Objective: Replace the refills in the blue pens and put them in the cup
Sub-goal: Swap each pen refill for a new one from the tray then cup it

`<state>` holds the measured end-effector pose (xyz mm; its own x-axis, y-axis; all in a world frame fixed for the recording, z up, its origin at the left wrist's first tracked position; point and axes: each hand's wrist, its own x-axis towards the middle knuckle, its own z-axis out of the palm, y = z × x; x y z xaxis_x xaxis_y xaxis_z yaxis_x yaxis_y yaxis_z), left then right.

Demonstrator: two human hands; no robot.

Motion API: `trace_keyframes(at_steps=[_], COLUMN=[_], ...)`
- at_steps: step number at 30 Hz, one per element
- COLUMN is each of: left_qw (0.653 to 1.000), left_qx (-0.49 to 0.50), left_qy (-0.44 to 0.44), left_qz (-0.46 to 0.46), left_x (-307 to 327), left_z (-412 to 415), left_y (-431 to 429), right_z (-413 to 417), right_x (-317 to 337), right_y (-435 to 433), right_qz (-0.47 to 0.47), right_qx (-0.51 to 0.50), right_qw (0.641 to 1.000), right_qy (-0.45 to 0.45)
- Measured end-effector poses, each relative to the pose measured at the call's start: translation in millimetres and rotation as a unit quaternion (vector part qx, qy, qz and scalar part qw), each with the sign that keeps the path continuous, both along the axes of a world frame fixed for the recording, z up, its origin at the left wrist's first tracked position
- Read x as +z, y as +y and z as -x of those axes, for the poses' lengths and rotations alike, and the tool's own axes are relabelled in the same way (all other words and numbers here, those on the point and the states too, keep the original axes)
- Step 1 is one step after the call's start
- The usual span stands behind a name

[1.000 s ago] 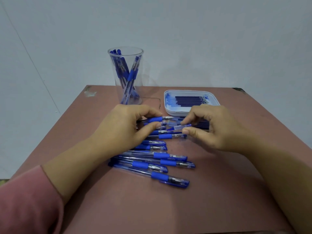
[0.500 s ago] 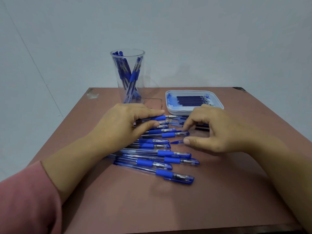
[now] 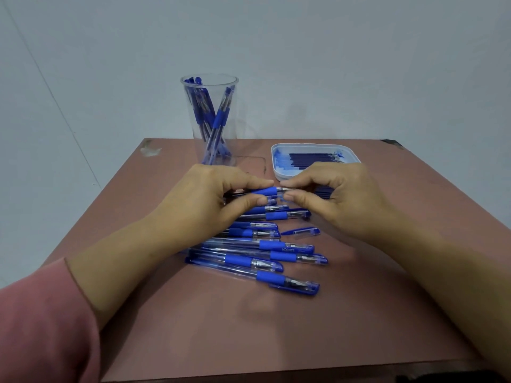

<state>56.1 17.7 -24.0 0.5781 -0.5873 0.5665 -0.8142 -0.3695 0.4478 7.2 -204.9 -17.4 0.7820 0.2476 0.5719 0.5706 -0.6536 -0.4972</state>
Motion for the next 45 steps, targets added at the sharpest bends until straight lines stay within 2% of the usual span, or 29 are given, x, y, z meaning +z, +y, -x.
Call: trace_keyframes(at_steps=[5,13,21,25,30,34,45], left_qw=[1.0,0.999,0.999,0.999,0.999,0.999,0.999], left_qx=[0.006,0.009,0.013,0.012,0.018,0.017,0.017], left_qy=[-0.012,-0.022,-0.017,-0.019,-0.016,-0.015,-0.021], left_qz=[-0.015,-0.025,-0.027,-0.029,-0.037,-0.041,-0.034], left_x=[-1.4,-2.4,-2.8,-1.1,-2.1,-2.0,-1.4], left_z=[-3.3,-5.6,-4.5,-4.2,-4.8,-4.9,-3.3], left_y=[1.6,2.3,1.5,1.7,2.2,2.3,1.4], right_z=[2.0,0.1,0.2,1.2,-1.4,-0.7,-2.5], right_x=[2.0,2.7,2.3,2.1,0.1,2.0,-0.7], right_y=[-0.9,0.2,0.4,-1.3,0.0,-0.4,-0.9], right_qz=[-0.021,0.036,0.032,-0.008,0.012,-0.017,0.0], right_qx=[0.014,0.007,0.008,0.013,0.006,0.01,-0.002], right_qw=[0.999,0.999,0.999,1.0,1.0,1.0,0.999], right_qy=[0.04,-0.024,-0.017,0.022,-0.003,0.021,0.033])
